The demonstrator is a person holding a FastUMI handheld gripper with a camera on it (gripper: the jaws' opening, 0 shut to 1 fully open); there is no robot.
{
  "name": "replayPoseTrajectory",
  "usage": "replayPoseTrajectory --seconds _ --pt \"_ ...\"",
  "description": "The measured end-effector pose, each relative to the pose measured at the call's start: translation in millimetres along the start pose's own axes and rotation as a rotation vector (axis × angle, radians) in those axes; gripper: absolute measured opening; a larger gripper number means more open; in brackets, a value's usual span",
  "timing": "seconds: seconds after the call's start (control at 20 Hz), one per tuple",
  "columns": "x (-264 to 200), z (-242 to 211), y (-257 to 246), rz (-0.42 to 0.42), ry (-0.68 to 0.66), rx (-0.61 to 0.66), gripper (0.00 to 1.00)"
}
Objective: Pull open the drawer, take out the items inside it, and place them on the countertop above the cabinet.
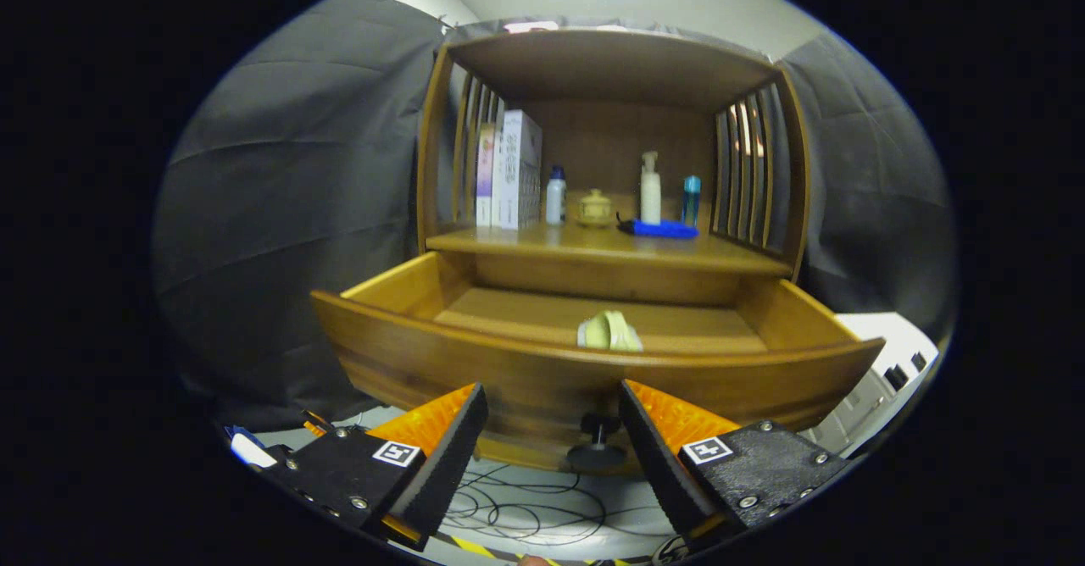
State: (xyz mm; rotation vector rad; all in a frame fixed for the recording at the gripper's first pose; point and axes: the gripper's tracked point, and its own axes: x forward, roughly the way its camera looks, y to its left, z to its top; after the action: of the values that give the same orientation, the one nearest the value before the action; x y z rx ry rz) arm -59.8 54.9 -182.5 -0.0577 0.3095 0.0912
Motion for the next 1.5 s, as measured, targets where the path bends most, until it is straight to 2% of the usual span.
replayPoseTrajectory --seconds 0.2,0.55,0.95,1.2,1.5 --pt "-5 45 -1 0.001 -0.044 0.013 0.96" --pt "42 87 -32 -0.030 0.031 0.149 0.96" --pt "112 77 -93 -0.201 0.264 0.152 0.96" --pt "144 58 -90 -0.185 0.375 0.172 0.96" --pt "162 8 -86 -0.192 0.563 0.085 0.96"
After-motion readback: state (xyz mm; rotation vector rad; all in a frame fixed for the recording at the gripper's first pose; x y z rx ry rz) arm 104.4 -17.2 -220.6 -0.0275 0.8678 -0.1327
